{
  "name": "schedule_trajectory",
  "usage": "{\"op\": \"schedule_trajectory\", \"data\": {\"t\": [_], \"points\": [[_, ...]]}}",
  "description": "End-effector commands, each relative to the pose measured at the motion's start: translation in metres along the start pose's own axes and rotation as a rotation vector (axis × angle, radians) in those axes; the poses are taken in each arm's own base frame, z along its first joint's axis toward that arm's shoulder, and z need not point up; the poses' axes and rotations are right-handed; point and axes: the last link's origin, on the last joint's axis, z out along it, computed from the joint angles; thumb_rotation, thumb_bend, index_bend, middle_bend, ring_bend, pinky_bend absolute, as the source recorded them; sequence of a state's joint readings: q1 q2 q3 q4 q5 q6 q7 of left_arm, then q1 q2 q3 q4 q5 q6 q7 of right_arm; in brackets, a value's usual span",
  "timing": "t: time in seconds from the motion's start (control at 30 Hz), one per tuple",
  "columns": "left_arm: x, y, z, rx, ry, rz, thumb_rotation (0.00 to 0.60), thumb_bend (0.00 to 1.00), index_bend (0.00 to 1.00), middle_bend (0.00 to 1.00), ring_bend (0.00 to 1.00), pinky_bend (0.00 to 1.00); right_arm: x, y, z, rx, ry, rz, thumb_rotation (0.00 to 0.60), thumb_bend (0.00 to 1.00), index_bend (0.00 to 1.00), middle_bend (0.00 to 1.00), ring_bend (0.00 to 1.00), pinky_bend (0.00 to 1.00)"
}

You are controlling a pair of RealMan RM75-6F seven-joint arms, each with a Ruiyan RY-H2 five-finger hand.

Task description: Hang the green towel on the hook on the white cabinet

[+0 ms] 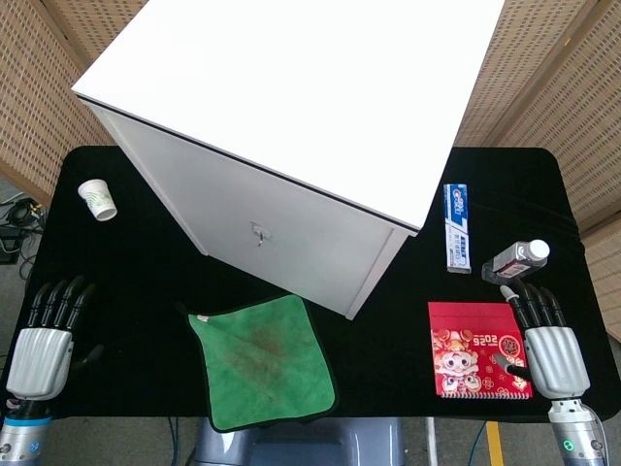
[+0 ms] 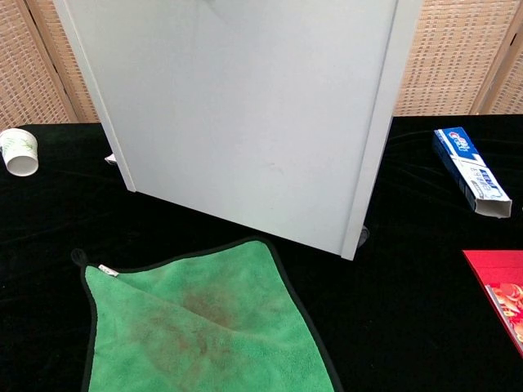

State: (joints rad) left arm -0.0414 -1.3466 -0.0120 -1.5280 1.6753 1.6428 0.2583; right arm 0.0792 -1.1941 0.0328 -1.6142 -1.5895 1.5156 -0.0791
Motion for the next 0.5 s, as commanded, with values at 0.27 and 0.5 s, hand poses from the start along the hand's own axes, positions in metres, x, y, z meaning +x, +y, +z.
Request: {"op": "schedule_trajectory", "data": {"t": [0.27,0.5], "points": [[-0.004,0.005,0.003,-0.020,-0.020,-0.007,0.600,0.12,0.08,0.10,0.12,0.12,0.000,0.000,0.000,-0.002,-0.001,-0.001,0.600,0.16,0.04,0.00,0.00,0.00],[-0.028,0.029,0.016,-0.099,-0.160,-0.017,0.600,0.14,0.27,0.74,0.70,0.63,0.001,0.000,0.000,-0.007,-0.001,0.006,0.600,0.16,0.04,0.00,0.00,0.00]]}}
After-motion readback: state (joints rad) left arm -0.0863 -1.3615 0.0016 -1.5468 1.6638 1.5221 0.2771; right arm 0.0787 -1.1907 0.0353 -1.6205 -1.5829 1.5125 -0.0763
